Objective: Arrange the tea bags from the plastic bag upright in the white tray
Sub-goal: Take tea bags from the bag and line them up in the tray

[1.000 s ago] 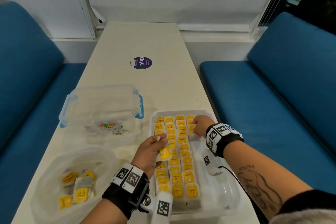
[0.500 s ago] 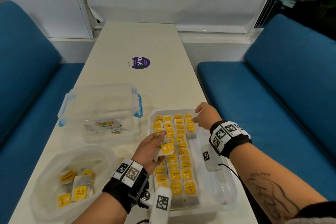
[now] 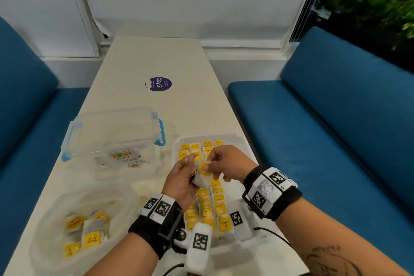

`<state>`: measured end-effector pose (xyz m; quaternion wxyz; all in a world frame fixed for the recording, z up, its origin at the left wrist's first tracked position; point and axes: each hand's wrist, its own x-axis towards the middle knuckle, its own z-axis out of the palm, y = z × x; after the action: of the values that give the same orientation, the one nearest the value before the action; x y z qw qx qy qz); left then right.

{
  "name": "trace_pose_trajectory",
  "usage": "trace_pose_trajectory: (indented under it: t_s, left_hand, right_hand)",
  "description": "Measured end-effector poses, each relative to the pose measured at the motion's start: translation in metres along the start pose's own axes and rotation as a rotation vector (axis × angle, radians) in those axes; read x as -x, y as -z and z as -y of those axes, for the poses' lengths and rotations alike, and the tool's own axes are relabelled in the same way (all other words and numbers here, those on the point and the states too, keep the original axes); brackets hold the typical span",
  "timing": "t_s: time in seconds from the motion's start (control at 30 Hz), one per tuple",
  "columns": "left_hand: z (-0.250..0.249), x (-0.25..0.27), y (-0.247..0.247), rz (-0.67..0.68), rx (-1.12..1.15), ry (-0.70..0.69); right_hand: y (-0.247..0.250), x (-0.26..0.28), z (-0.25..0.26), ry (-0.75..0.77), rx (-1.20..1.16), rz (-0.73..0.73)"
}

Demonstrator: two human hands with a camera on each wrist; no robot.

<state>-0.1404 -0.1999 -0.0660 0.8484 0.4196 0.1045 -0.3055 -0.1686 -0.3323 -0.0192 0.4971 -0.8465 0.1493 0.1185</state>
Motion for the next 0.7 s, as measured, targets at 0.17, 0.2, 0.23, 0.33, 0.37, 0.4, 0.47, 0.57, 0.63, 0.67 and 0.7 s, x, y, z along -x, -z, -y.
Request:
trace_pose_trajectory:
  t_s: [0.17,0.2,0.23,0.33,0.37,0.4,0.47,0.57,0.63,0.67,0.7]
  left_hand:
    - [0.002,-0.001,0.012,-0.067,0.049,0.014]
    - [0.002,-0.001,0.015,-0.085,0.051,0.024]
    - [0.001,-0.001,0.016,-0.095,0.059,0.036]
    - [-0.001,0.001,0.02,-0.092,0.078,0.065]
    - [-0.001,0.001,0.021,-0.084,0.072,0.071]
    - [-0.001,0.002,0.022,-0.077,0.063,0.076]
    - [-0.001,0.004,0.023,-0.07,0.049,0.082]
    - [-0.002,0.004,0.026,-0.086,0.046,0.079]
    - [-0.002,0.004,0.028,-0.095,0.051,0.075]
    - [-0.003,0.004,0.028,-0.096,0.054,0.072]
    - [-0.004,0.004,0.028,-0.097,0.056,0.07]
  right_hand:
    - [0.007,0.003,-0.003,0.017,-0.063,-0.012]
    - [0.009,0.003,-0.004,0.013,-0.065,-0.014]
    - [0.011,0.003,-0.005,0.011,-0.067,-0.022]
    - [0.019,0.002,-0.008,0.019,-0.106,-0.067]
    - [0.021,0.0,-0.009,0.027,-0.17,-0.085]
    - [0.023,0.0,-0.01,0.04,-0.265,-0.105]
    - [0.027,-0.002,-0.013,0.078,-0.455,-0.158]
    - [0.029,-0.005,-0.014,0.118,-0.379,-0.223]
    - [0.028,-0.007,-0.015,0.136,-0.184,-0.256]
    - [0.028,-0.01,-0.015,0.15,-0.124,-0.272]
    - [0.028,-0.012,-0.016,0.158,-0.08,-0.28]
